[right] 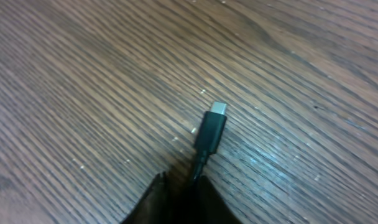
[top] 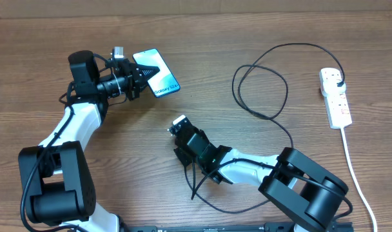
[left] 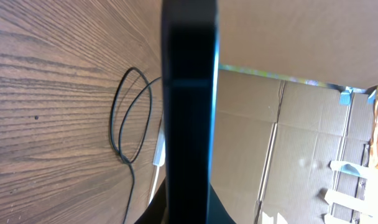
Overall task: Plug charger to phone and switch on socket
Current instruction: 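Move the right gripper down to the USB-C cable end on the table, then grasp the USB-C cable end with the right gripper and lift it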
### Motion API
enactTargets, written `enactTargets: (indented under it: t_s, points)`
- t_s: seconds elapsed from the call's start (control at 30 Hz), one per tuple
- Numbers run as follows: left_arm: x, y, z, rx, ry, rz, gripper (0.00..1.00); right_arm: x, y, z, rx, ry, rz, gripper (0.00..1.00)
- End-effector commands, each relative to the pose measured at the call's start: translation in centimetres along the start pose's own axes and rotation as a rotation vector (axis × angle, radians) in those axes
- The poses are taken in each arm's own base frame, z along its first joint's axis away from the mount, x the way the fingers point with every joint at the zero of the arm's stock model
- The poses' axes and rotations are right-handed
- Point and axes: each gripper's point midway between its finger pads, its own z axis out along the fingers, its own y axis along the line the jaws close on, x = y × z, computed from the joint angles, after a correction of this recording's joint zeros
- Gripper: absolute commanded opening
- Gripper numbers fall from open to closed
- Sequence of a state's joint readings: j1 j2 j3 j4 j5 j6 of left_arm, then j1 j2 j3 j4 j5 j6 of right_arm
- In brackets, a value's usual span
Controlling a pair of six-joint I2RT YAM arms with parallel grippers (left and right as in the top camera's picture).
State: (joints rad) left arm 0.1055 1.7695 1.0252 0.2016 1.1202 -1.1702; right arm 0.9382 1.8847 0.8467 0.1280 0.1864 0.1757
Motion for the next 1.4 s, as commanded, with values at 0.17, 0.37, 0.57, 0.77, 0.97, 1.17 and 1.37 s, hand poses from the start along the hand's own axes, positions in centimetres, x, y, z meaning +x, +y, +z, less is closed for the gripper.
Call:
enactTargets:
  t_s: [0.17,0.37,0.57,0.77,0.97,1.17,1.37]
  points:
    - [0.3,-1.3,-0.3,0.026,0.026,0.055,0.04,0.3,-0.2,0.7,0.034,0.048,-0.045,0.04]
    - [0.4,-1.1,-0.3,0.020,0.029,0.105,0.04,-0.5,-1.7,-0.4,0.078,0.132,0.097,0.04]
    - [0.3,-0.6,-0.3,0.002,0.019,0.127,0.04,-2.2,-0.8,-2.7,-0.114,0.182,0.291,0.04]
    - [0.5,-0.4,-0.3,-0.001,0.028,0.124,0.04,-4.0,-1.6,-4.7,-0.281,0.195,0.433,0.04]
    - [0.8,-0.5,-0.3,0.008,0.045,0.124,0.05,-4.7,-1.8,-6.0,-0.357,0.197,0.463,0.04]
    - [0.8,-0.5,-0.3,0.008,0.047,0.175,0.04,-5.2,-0.5,-7.9,-0.458,0.191,0.377,0.04]
    - [0.9,-0.5,-0.3,0.012,0.050,0.225,0.04,-5.8,0.4,-9.0,-0.525,0.180,0.361,0.04]
